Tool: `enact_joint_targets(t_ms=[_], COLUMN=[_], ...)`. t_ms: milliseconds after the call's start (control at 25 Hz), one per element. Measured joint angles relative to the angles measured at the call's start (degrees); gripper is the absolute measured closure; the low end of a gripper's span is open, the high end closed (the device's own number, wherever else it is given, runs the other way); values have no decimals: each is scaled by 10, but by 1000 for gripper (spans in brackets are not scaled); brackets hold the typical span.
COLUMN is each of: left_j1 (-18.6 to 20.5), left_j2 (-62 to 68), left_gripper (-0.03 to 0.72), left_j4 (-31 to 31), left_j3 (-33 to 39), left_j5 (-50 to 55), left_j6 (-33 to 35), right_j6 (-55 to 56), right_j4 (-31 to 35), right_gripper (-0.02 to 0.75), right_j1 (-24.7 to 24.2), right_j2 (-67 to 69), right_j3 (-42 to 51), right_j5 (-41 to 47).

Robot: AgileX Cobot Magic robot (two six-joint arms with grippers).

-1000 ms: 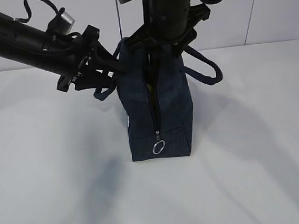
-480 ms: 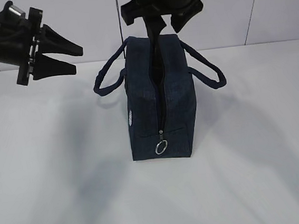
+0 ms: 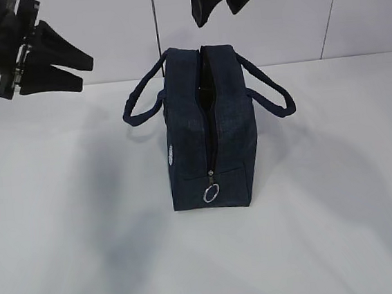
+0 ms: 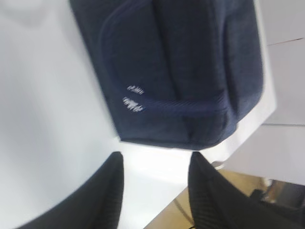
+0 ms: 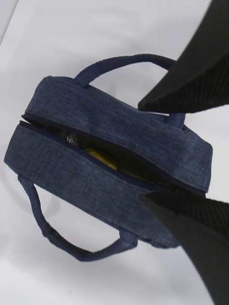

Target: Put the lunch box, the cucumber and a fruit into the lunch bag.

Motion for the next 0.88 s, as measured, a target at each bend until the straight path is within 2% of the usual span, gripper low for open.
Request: enact_joint_targets(t_ms=[200,440,720,880], left_j1=[-2,-11,-79,-111], left_j2=[-22,-66,-116,-144], left_gripper=[379,425,434,435], left_j4=[84,227,402,450], left_j3=[0,0,0,0], left_j5=[2,9,17,19], left_j6=[-6,-53,-125,-154], right_j6=[-11,-50,-55,-55], right_j4=[40,89,87,63], right_gripper=[342,342,342,342], right_j1=[0,0,4,4], right_j2=[-18,-51,-122,-180], right_j3=[0,2,72,138], right_j5=[0,1,2,2])
